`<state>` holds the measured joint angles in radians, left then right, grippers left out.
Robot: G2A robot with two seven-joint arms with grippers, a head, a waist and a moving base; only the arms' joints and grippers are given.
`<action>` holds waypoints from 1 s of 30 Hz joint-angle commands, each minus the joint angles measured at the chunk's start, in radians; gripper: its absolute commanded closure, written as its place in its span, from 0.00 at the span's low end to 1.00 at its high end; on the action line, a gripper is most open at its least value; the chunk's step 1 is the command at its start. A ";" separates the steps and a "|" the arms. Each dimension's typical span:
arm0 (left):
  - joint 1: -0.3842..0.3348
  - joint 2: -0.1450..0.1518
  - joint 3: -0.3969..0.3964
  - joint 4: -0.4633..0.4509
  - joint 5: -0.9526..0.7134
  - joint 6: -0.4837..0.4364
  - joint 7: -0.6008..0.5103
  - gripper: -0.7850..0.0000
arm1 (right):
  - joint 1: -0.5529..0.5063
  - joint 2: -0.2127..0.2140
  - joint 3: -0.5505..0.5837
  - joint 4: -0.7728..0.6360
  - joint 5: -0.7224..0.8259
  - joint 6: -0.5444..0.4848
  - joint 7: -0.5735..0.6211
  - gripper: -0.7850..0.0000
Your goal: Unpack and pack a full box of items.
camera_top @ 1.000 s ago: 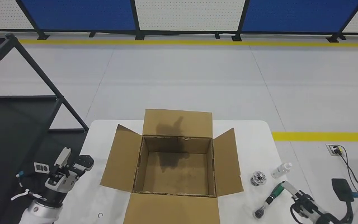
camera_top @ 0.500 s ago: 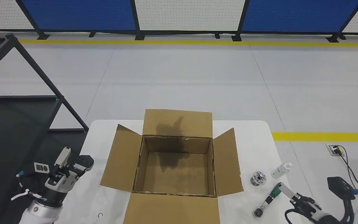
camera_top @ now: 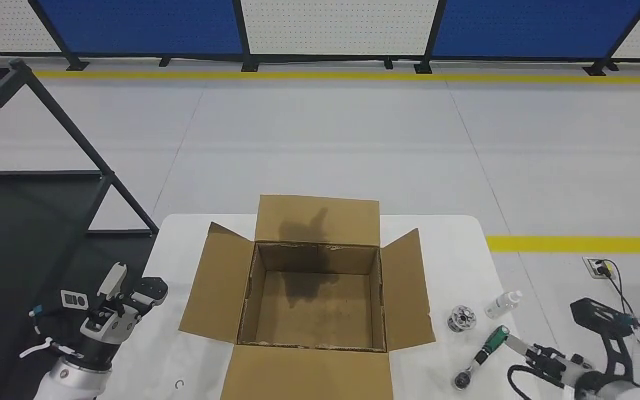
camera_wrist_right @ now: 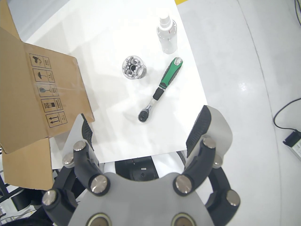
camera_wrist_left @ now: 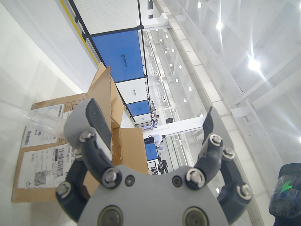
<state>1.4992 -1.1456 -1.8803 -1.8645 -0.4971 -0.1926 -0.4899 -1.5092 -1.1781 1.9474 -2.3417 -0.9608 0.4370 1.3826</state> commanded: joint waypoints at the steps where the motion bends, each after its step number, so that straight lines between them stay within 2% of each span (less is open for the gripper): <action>1: 0.000 0.000 0.000 0.000 0.000 0.000 0.000 0.00 | 0.022 0.004 -0.023 0.030 -0.030 -0.018 0.018 0.00; 14: 0.000 0.000 0.000 0.000 0.000 0.000 0.000 0.00 | 0.040 0.006 -0.039 0.052 -0.056 -0.032 0.033 0.00; 17: 0.000 0.000 0.000 0.000 0.000 0.000 0.000 0.00 | 0.030 0.006 -0.074 0.076 -0.085 -0.039 -0.003 0.00; 19: 0.000 0.000 0.000 0.000 0.000 0.000 0.000 0.00 | 0.041 0.007 -0.099 0.111 -0.149 -0.001 0.001 0.00; 25: 0.000 0.000 0.000 0.000 0.000 0.000 0.000 0.00 | 0.112 0.001 -0.184 0.270 -0.285 -0.044 0.045 0.00; 30: 0.000 0.000 0.000 0.000 0.000 0.000 0.000 0.00 | 0.200 -0.023 -0.234 0.409 -0.390 -0.047 0.048 0.00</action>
<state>1.4992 -1.1456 -1.8803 -1.8645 -0.4971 -0.1926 -0.4899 -1.3271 -1.1958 1.7236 -1.9607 -1.3286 0.3877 1.4326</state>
